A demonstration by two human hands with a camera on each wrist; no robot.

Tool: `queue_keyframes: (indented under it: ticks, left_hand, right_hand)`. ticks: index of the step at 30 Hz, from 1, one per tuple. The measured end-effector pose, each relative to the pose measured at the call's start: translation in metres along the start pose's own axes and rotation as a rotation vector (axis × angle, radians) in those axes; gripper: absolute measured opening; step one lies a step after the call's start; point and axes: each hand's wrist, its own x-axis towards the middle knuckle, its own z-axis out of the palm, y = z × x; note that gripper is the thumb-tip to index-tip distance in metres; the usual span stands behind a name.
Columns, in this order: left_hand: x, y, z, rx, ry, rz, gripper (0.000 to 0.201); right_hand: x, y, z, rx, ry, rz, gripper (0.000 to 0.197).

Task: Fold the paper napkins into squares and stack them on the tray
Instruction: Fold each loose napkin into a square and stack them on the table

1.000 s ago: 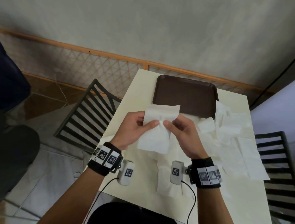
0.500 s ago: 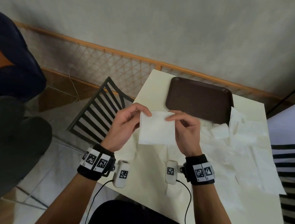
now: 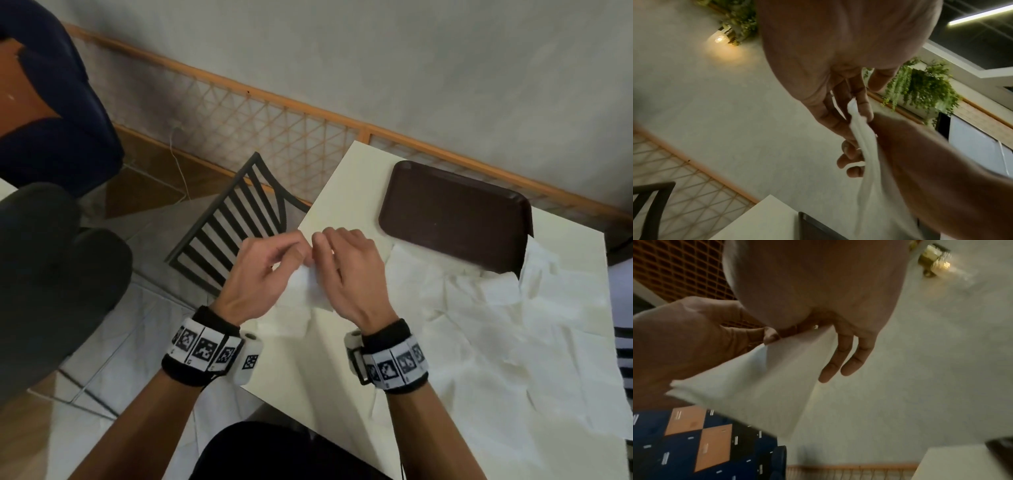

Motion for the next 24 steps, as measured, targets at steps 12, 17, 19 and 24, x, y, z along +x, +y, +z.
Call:
queue_keyframes:
  ticks: [12, 17, 19, 24]
  left_hand:
    - [-0.039, -0.099, 0.017, 0.205, 0.166, -0.554, 0.028]
    - [-0.066, -0.155, 0.051, 0.339, -0.08, -0.721, 0.035]
    - [-0.071, -0.155, 0.06, 0.431, -0.11, -0.724, 0.035]
    - [-0.073, -0.136, 0.062, 0.574, -0.054, -0.604, 0.039]
  right_hand:
    - [-0.035, 0.031, 0.09, 0.393, -0.075, 0.58, 0.019]
    - [-0.064, 0.059, 0.128, 0.221, -0.371, 0.656, 0.015]
    - [-0.066, 0.065, 0.12, 0.137, -0.375, 0.665, 0.013]
    - [-0.079, 0.112, 0.045, -0.277, -0.067, 0.812, 0.037]
